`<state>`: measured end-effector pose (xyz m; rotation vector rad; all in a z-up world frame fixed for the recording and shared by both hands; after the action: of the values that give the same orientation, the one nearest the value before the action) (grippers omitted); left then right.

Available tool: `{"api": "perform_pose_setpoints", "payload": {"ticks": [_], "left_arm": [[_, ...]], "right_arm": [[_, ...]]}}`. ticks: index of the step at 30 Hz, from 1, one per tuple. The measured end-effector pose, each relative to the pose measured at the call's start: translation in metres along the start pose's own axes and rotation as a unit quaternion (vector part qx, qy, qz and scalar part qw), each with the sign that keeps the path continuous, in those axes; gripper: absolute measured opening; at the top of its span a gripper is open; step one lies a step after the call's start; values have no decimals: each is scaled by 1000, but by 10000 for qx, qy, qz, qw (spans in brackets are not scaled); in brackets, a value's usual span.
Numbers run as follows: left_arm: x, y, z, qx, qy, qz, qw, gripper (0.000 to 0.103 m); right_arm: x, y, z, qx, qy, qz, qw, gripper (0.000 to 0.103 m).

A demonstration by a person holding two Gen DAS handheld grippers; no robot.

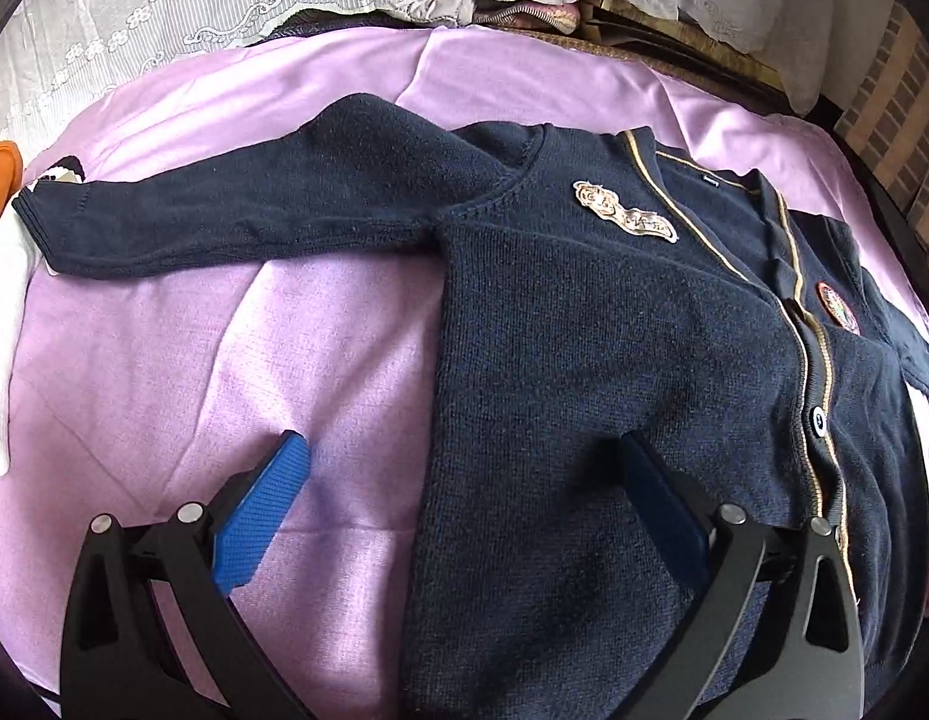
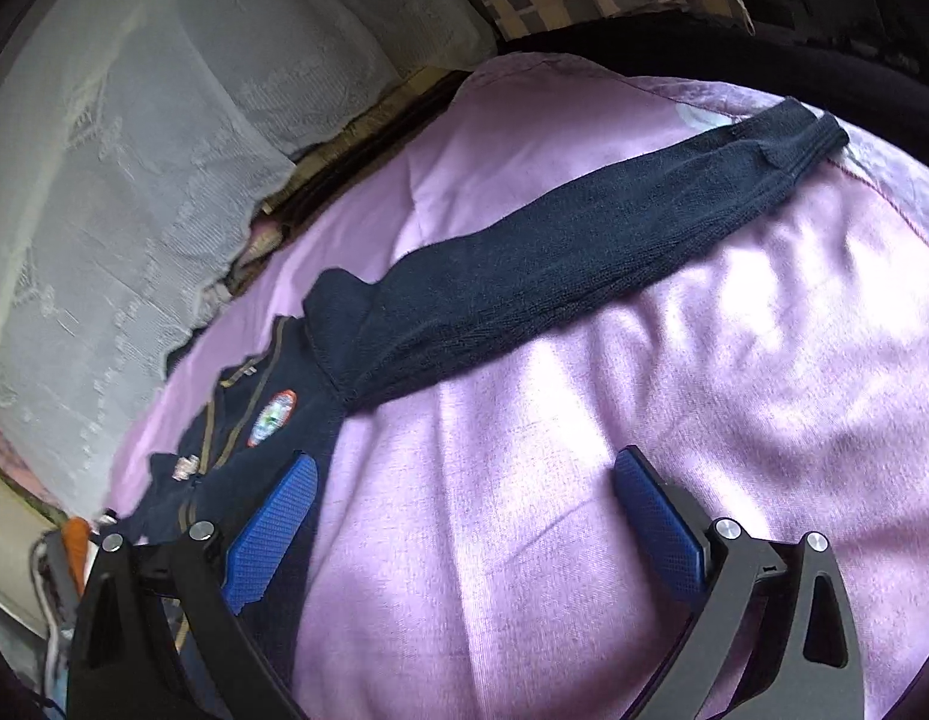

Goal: Fold small clothes
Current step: 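Move the right tool to the cardigan sleeve cuff and close on it, then lift the sleeve with the right tool and fold it across the cardigan body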

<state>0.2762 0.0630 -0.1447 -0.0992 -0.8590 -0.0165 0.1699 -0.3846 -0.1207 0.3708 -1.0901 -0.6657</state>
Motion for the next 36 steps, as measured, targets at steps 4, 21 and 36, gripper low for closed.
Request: {"api": "perform_pose_setpoints", "payload": {"ticks": [4,21,36], "left_arm": [[0,1,0,-30,-12,-37,10000,99],[0,1,2,-43,-20,-33,10000,99],[0,1,3,-57,-27,-21,10000,99]], "right_arm": [[38,-38,5,-296,-501,-1205,9910,97],[77,-121,-33,-1282,-1434,-2682,9440,9],[74,-139,-3,-1342,-1819,-2862,9311,6]]}}
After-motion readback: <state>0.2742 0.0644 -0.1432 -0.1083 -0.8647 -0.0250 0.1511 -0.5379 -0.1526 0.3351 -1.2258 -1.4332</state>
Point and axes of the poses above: each gripper's, at about its wrist camera, not at the fingertips, and z roughly against the way its jaws point, y to its left, x to its top, the point moved 4 cm from there along -z, roughly the way its jaws point, and after that the axes turned 14 degrees about -y, right-handed, at the moved point
